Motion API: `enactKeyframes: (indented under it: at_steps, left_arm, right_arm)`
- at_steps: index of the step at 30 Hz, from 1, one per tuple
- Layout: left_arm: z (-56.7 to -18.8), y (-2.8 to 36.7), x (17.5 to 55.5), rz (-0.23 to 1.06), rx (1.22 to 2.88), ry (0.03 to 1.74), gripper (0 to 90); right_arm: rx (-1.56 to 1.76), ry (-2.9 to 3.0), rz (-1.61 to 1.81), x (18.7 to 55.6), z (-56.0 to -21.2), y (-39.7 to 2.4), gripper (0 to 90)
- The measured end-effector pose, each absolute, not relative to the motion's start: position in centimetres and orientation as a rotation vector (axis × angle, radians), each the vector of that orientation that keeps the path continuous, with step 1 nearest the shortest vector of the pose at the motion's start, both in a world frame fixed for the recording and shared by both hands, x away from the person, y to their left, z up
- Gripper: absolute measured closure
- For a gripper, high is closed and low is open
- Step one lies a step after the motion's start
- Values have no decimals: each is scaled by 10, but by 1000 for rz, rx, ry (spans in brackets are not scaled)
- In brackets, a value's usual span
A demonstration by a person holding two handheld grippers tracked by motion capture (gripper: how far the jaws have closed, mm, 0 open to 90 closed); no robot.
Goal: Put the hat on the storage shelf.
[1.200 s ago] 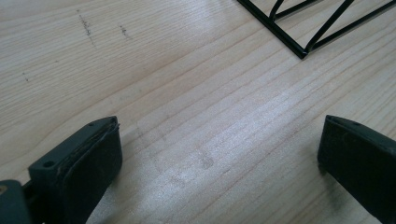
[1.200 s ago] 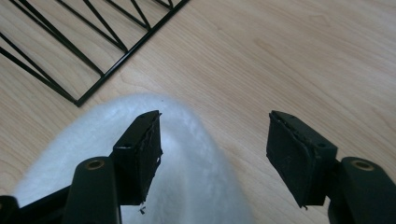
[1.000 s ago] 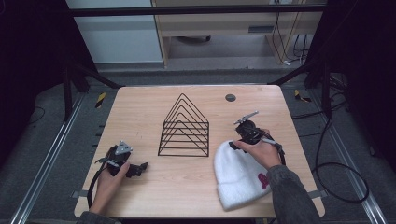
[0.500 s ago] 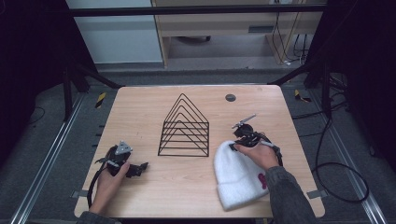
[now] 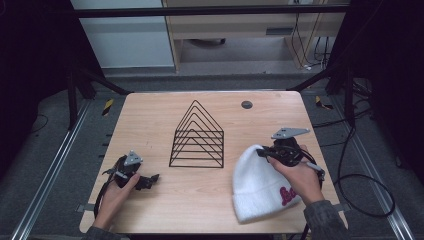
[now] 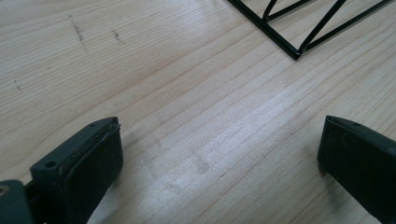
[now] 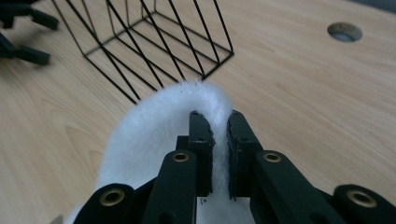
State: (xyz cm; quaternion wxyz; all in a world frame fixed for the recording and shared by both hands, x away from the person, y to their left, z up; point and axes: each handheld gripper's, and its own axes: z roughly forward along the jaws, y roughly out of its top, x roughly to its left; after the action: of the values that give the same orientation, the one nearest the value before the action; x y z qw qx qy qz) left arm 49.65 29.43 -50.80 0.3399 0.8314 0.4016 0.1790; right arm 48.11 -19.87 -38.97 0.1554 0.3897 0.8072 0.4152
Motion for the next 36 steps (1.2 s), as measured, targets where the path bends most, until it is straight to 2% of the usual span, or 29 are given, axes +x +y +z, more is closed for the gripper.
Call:
enactKeyframes:
  at_steps: [6,10,12,13,18,25,29,36]
  left_arm:
    - [-502,290,493,504,2180,1002,34]
    - [-479,291,486,571,2088,964,34]
    - [-456,291,484,604,2035,938,34]
    - [-456,291,484,604,2035,938,34]
    - [-408,278,480,619,1970,839,34]
    - [-383,250,472,622,1989,737,37]
    - [-356,232,475,632,2030,662,39]
    - [-333,219,480,606,2023,619,60]
  right_arm:
    - [1030,2231,1296,452,-362,-199,835]
    - [984,2156,1376,438,-339,-198,838]
    - [941,2101,1405,433,-322,-194,838]
    - [941,2101,1405,433,-322,-194,838]
    - [901,2022,1419,438,-292,-185,839]
    - [889,1976,1406,450,-264,-175,839]
    - [886,1943,1409,457,-247,-169,839]
    - [915,1868,1451,463,-234,-165,839]
